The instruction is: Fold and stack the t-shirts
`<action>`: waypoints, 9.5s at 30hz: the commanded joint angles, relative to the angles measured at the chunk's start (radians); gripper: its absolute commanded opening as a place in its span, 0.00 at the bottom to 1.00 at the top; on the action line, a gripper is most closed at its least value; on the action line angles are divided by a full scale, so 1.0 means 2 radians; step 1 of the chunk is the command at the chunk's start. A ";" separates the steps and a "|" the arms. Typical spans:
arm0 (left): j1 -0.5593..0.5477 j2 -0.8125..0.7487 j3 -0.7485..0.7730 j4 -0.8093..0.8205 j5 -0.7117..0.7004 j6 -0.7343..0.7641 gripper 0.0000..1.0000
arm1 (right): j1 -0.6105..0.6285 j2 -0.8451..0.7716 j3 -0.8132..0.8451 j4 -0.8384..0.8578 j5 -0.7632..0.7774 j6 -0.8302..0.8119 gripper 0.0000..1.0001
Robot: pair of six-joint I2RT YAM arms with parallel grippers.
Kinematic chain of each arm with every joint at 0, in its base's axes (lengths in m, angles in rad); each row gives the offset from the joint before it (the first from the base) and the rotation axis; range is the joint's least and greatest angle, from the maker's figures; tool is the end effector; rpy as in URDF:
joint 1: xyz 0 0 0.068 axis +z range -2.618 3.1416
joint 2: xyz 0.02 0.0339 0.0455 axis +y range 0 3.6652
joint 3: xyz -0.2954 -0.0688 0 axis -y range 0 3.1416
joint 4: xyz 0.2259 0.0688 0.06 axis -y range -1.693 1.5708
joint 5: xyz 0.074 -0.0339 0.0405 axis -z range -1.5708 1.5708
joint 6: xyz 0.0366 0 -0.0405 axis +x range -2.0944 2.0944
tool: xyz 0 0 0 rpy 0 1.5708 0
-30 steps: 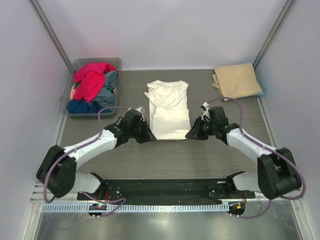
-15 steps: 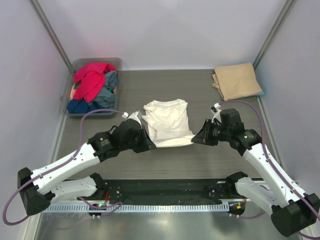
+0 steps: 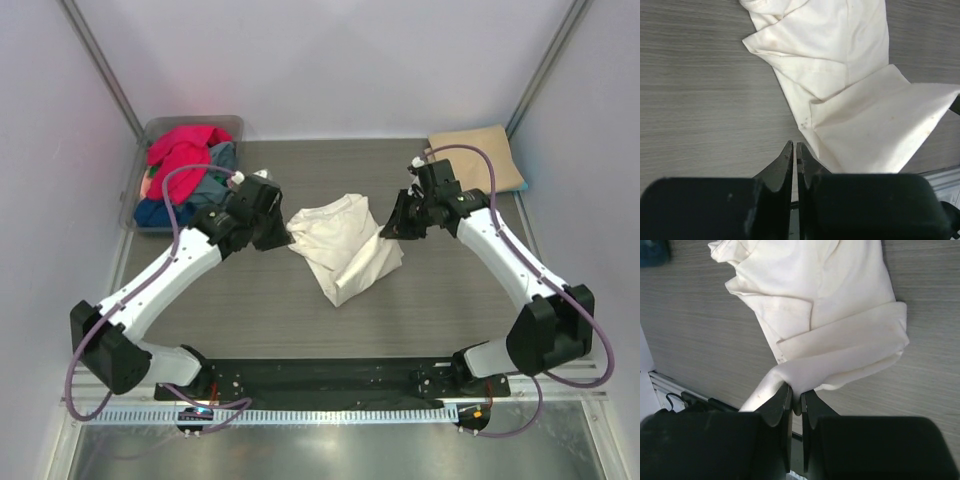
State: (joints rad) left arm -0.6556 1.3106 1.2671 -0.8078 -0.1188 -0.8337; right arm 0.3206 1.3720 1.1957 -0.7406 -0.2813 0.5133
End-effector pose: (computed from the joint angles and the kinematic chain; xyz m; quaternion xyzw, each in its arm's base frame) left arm 0.1969 -0.1459 0.3661 -0.1039 0.9288 -0.1973 0.2961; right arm 0.2445 0.0919 0.3359 0.0454 0.9377 0.2502 0.2370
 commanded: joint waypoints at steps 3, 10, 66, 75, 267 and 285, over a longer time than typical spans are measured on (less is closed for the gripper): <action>0.006 0.026 -0.008 0.074 0.117 0.048 0.18 | -0.005 0.031 0.036 0.032 -0.003 -0.019 0.01; -0.011 0.000 -0.115 0.198 0.138 0.033 0.40 | -0.005 0.069 0.049 0.063 -0.023 -0.017 0.01; 0.063 0.264 -0.124 0.548 0.047 0.020 0.45 | -0.051 0.348 0.247 0.240 -0.255 0.039 0.01; 0.063 0.278 -0.136 0.619 0.056 0.009 0.45 | -0.051 0.353 0.247 0.241 -0.265 0.038 0.01; 0.108 -0.332 -0.198 0.007 -0.027 0.167 0.71 | -0.238 0.339 0.515 -0.006 -0.013 -0.315 0.01; 0.108 -0.316 -0.199 0.005 -0.028 0.167 0.71 | -0.264 0.426 0.647 -0.005 -0.060 -0.316 0.01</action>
State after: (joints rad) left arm -0.4385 0.6746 0.8722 -0.8272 -0.1822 -0.5144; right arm -0.1871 2.2200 2.4145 -0.7956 -0.3527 -0.1226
